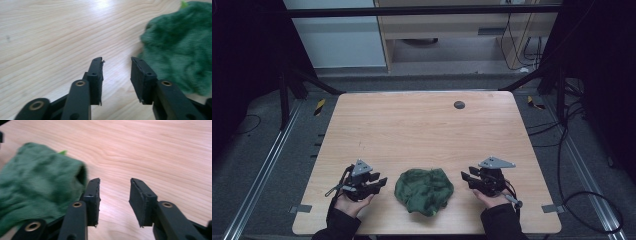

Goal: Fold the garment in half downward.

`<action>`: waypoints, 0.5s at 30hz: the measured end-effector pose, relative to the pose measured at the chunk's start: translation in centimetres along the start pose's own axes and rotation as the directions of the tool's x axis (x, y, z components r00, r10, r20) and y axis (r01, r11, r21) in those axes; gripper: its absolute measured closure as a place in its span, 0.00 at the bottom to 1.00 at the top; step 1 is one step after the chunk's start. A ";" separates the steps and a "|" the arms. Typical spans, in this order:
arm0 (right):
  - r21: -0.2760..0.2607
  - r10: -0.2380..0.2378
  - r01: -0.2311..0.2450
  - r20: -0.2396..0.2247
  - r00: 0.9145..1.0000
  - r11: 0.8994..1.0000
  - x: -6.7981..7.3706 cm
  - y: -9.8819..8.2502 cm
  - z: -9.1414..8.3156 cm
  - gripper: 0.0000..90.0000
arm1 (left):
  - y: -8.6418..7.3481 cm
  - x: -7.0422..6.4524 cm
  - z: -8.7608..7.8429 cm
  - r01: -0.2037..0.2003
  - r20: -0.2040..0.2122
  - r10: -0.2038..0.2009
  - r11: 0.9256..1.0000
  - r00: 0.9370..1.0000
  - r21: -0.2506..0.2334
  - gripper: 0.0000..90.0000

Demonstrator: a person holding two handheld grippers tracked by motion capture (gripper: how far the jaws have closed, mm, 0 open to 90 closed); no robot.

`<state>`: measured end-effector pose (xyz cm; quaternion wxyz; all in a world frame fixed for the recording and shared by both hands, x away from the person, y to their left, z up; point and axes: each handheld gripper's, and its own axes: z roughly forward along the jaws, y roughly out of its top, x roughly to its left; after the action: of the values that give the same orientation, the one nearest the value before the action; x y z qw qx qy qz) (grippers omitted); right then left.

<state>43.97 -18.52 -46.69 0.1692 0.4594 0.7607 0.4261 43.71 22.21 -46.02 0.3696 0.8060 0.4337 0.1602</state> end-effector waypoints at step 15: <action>0.016 0.045 -0.047 0.130 0.990 0.999 -3.3 -0.7 -0.6 0.41 | -1.6 4.3 -0.6 0.053 -0.125 -0.053 0.999 0.991 -0.005 0.44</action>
<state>44.88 -21.80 -47.37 0.2039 0.5052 0.7414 0.3917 44.92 26.51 -47.07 0.3466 0.7822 0.4772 0.2010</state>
